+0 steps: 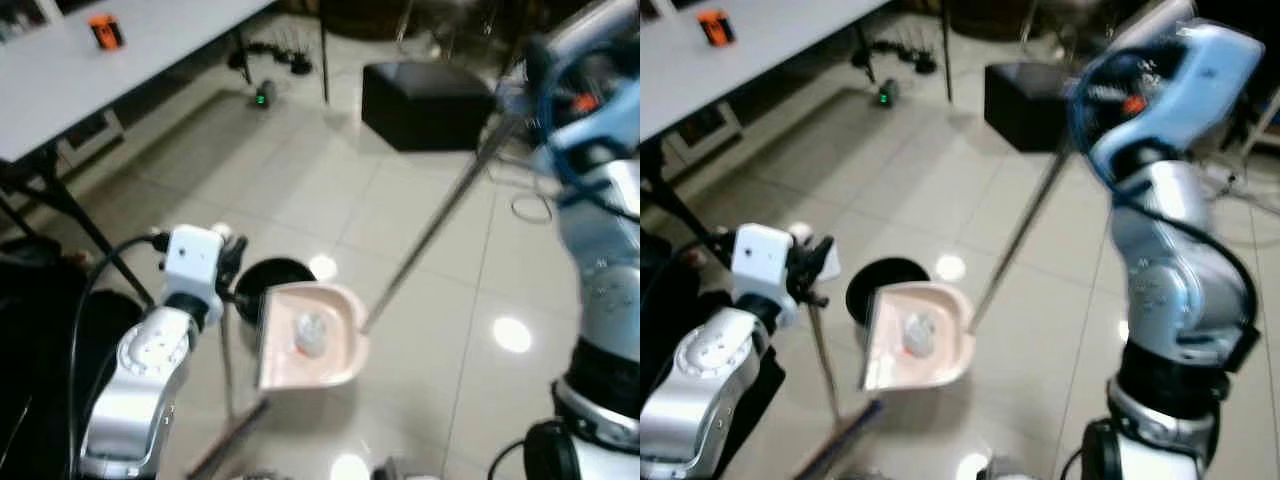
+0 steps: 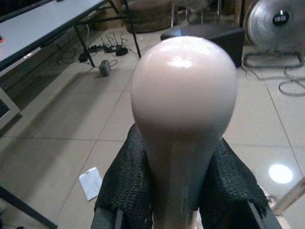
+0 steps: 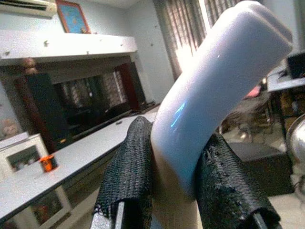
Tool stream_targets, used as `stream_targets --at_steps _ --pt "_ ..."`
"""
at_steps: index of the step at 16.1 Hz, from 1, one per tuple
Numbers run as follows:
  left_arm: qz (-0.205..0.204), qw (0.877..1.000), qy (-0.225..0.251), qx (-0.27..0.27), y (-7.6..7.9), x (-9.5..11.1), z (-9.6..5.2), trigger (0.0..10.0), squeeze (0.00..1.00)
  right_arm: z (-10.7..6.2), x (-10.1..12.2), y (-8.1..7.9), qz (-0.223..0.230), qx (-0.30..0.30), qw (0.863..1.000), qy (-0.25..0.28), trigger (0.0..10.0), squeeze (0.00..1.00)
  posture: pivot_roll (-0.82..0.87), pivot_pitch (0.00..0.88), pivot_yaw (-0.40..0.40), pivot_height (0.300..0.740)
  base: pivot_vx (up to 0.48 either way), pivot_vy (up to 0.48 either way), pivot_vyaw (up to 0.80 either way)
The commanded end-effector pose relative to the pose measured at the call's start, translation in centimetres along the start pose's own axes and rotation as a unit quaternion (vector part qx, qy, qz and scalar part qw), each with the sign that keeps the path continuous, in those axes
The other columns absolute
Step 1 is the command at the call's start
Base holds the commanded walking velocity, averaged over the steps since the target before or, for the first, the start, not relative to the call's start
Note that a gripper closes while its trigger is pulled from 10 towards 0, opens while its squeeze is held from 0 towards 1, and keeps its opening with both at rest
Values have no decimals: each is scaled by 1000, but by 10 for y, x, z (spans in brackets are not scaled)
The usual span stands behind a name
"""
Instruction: Sweep floor
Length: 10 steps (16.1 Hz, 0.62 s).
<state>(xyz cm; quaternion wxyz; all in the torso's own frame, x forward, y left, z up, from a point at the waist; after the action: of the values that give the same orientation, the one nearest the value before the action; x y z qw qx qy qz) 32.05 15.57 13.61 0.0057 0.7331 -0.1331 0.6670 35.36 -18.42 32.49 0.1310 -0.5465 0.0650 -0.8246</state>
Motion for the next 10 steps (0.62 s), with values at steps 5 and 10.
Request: stream_targets --at_steps 5,10 --pt "14 1000 8 12 -9 6 -3 10000 0 1 11 -11 13 18 999 23 10000 0 -30 74 36 740 348 0 0" --pt "15 1000 10 10 -8 7 -2 10000 0 1 11 -11 15 20 999 23 10000 0 -33 58 36 740 349 0 0"
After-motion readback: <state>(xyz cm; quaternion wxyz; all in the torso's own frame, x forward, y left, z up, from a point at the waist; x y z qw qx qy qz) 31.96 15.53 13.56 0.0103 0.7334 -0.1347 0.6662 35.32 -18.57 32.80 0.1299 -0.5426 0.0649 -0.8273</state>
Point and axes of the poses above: a point about 5 cm out from each wrist's last joint towards the gripper, its own z axis pointing out of the wrist towards the gripper, its own x axis along the axis of the wrist's last joint, y = z × x, the point moved 6 cm from there along z, pointing out of the wrist towards the gripper, and after that the axes turned 1 degree about z, right-handed, at the moved point
